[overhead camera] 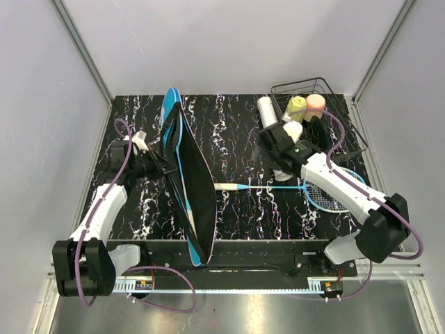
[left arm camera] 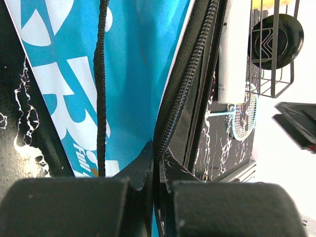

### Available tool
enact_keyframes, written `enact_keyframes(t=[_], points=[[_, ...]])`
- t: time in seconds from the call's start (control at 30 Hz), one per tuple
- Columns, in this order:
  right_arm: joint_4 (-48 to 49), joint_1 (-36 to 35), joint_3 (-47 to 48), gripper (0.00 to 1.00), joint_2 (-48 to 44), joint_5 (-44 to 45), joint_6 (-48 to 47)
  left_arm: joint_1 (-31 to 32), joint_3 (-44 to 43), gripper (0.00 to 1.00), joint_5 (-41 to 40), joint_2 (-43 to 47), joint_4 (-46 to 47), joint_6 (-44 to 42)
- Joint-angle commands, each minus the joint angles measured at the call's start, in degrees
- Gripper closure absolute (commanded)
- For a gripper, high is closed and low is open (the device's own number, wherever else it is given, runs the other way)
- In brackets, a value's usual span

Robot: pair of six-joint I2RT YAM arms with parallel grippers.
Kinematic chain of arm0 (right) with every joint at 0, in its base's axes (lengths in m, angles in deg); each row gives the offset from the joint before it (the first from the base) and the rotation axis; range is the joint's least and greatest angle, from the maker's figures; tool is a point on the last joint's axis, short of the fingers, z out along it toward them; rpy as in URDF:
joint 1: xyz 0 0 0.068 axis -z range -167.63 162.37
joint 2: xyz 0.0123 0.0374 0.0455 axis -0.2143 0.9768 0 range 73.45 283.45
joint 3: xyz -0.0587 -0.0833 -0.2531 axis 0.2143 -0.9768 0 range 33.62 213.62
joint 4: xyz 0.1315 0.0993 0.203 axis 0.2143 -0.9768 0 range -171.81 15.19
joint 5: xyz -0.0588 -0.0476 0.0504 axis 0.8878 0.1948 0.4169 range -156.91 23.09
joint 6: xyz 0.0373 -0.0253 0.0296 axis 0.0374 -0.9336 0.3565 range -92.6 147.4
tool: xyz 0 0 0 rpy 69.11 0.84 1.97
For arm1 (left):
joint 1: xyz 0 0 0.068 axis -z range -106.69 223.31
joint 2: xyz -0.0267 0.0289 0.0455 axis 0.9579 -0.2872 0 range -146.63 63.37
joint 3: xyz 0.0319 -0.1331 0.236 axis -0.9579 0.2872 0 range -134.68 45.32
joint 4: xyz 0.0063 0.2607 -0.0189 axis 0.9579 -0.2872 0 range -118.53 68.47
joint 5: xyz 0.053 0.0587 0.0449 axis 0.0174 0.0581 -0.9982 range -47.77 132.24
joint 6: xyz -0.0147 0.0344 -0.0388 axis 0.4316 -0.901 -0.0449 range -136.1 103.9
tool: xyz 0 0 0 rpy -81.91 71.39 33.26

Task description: Pack up the badminton gear

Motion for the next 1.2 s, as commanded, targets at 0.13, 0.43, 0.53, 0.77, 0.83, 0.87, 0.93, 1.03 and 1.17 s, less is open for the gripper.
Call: enact_keyframes(t=[0.13, 0.43, 0.53, 0.77, 0.83, 0.87, 0.93, 1.03, 1.17], points=[[-10.42, 6.41, -3.78, 0.02, 4.95, -2.68, 30.12, -0.52, -2.82, 1.00, 2.58, -0.32, 4.21, 0.73], [-16.07, 9.75, 0.70, 0.19, 17.35, -5.13, 37.42, -0.52, -3.17, 1.00, 1.88, -0.23, 3.06, -0.41], [-16.33, 9.75, 2.11, 0.24, 20.16, -6.01, 37.68, -0.61, -3.26, 1.00, 1.88, -0.41, 2.89, -0.85], [-16.25, 9.84, 1.24, 0.33, 22.72, -5.84, 40.76, -1.14, -3.61, 1.00, 3.19, -1.64, 2.97, -0.77], [-16.07, 9.84, 1.15, 0.37, 23.60, -5.92, 41.20, -1.31, -3.70, 1.00, 3.46, -1.73, 3.06, -0.85], [-16.07, 9.84, 1.15, 0.39, 23.95, -5.66, 41.38, -1.40, -3.70, 1.00, 3.89, -1.99, 3.06, -0.77], [-15.81, 9.93, 1.06, 0.41, 24.92, -5.31, 41.82, -1.66, -3.70, 1.00, 4.16, -2.26, 3.41, -0.51], [-15.81, 9.84, 1.15, 0.42, 25.62, -4.96, 42.52, -1.93, -3.53, 1.00, 5.04, -2.69, 3.68, -0.24], [-15.81, 9.93, 0.01, 0.47, 25.54, -4.26, 43.57, -2.37, -3.09, 1.00, 5.48, -2.78, 4.03, 0.02]])
